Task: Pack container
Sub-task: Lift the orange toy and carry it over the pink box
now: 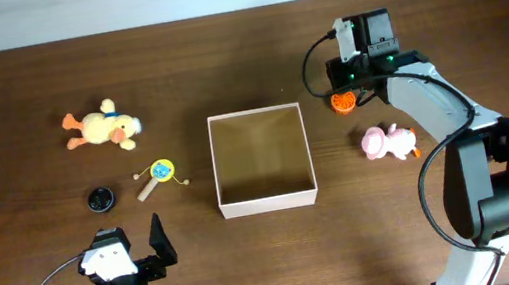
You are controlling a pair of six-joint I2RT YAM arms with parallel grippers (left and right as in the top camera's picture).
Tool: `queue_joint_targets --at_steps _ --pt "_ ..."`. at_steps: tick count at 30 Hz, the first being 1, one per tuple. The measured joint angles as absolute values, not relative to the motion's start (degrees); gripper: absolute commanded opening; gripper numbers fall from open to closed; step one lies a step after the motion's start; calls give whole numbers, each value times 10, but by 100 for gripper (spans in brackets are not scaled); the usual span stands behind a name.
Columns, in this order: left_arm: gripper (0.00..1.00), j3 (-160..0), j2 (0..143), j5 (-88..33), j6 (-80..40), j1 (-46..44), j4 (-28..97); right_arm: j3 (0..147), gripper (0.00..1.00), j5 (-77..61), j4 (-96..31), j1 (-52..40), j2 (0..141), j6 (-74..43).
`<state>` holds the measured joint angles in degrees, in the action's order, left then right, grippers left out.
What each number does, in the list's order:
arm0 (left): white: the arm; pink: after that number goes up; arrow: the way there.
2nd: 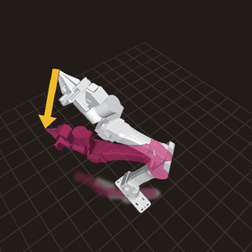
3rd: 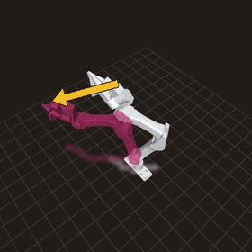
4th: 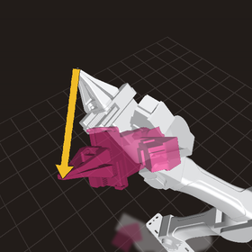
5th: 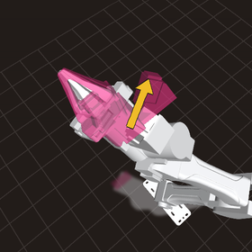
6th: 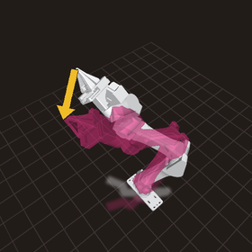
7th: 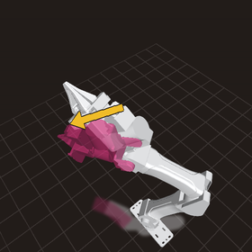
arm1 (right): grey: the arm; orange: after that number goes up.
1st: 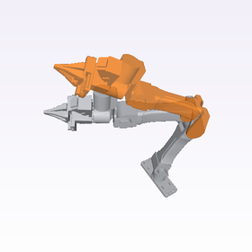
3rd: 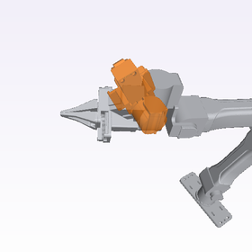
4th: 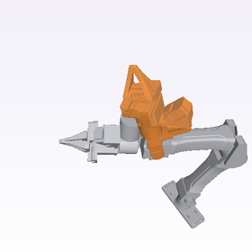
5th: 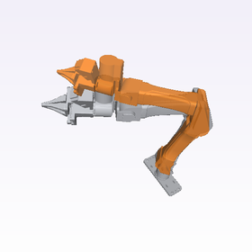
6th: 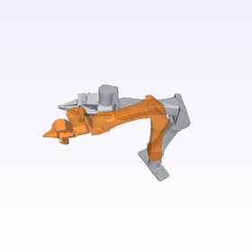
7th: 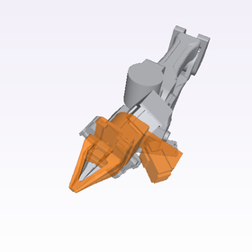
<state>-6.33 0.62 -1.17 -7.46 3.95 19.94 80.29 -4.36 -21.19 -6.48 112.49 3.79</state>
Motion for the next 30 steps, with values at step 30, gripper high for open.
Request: queue_joint_targets --at_steps 30 --pt "99 -63 6 -12 -75 39 199 803 58 -44 -291 -65 1178 43"
